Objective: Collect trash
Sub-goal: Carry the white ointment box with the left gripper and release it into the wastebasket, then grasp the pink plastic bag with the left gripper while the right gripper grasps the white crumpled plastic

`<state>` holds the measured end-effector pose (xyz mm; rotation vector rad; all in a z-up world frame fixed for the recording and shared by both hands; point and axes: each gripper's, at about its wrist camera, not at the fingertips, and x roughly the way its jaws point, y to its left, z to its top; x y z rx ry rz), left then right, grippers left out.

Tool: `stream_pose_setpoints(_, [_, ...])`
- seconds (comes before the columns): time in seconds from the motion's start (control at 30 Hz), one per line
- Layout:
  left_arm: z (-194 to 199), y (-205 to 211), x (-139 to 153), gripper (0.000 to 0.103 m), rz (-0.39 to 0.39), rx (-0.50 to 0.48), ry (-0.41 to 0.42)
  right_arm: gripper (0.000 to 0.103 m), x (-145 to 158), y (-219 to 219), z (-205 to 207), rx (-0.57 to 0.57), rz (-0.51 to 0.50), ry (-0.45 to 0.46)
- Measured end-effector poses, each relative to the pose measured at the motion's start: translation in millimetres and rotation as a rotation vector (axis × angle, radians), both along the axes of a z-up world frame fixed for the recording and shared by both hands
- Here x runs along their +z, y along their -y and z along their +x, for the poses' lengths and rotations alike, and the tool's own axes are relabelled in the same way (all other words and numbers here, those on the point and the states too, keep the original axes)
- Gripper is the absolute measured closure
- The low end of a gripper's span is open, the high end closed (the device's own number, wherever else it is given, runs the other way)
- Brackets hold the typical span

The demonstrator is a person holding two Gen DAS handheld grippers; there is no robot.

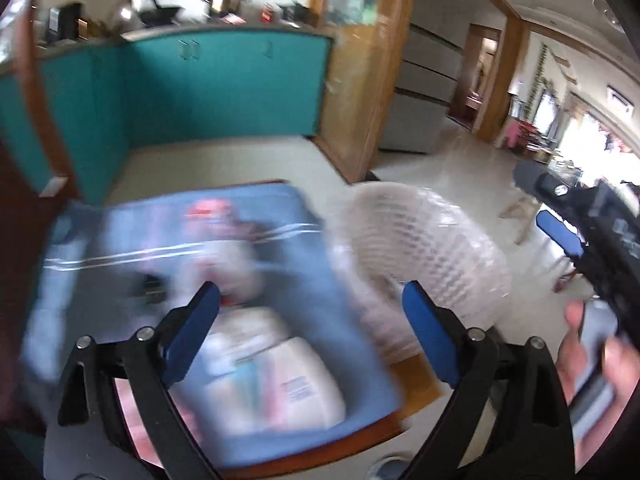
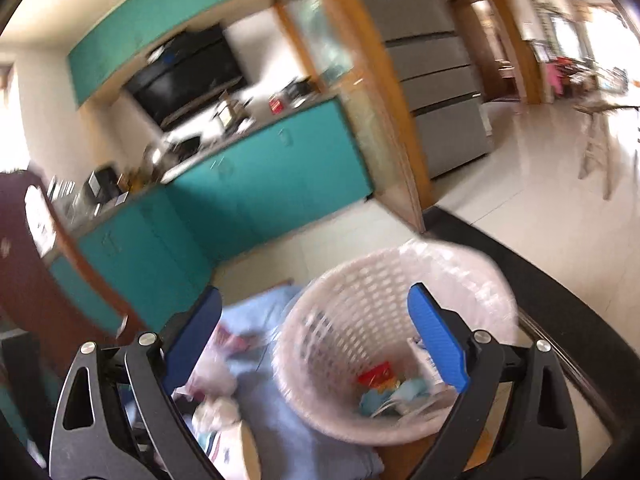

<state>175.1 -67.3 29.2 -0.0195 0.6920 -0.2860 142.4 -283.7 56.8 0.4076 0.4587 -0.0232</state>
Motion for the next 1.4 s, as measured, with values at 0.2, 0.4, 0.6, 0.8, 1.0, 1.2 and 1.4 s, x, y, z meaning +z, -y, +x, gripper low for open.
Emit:
stream_pose_setpoints(0.2, [-32.7,-97.0,-2.2,0.006,0.036,0.179,0.037,0.011,-10.8,-72.3,7.8,0.207,-0.151,-0.093])
stream_pose_setpoints(0.4, [-34.5,-139.1,-33.6,0.005,-0.012,0.249,-0.06,0.011,-27.7,-125.5,11.6,0.325,-0.281,-0.17])
stream_pose_setpoints(0.6, [-38.3,-132.1,-26.8,0.005,-0.026,0.206,-0.035,0.011,-47.7,-154.5,20.5,0.373,-0.326,-0.237])
stream_pose_setpoints(0.8, [-35.1,-122.8,-39.7,0.005,0.03,0.193,-0.093,0.011,-72.7,-176.9,53.4,0.414,-0.343,-0.338])
stream_pose_setpoints(1.0, [-28.8,-115.7,-63.5,0.005,0.056,0.176,-0.214,0.032,-107.6,-186.1,92.2,0.441,-0.335,-0.49])
stream_pose_setpoints(1.2, [-22.6,-115.2,-83.2,0.005,0.079,0.197,-0.306,0.064,-103.2,-184.3,93.9,0.484,-0.27,-0.493])
stream_pose_setpoints(1.4, [-13.3,-116.6,-105.2,0.045,0.021,0.194,-0.436,0.066,-56.9,-158.0,59.3,0.497,-0.176,-0.314])
